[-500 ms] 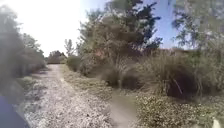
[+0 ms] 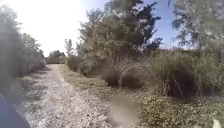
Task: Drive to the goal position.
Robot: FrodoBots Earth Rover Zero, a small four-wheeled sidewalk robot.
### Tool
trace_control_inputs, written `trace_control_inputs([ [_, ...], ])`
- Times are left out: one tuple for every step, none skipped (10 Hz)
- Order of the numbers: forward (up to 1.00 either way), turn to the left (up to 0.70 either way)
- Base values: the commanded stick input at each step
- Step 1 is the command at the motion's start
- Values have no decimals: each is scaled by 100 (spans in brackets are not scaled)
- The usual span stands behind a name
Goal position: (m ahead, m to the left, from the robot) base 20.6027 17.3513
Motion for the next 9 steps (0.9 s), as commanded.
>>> trace_control_inputs([
  [0,70],
  [0,70],
  [0,70],
  [0,70],
  [0,70],
  [0,70],
  [0,70],
  [0,70],
  [0,70],
])
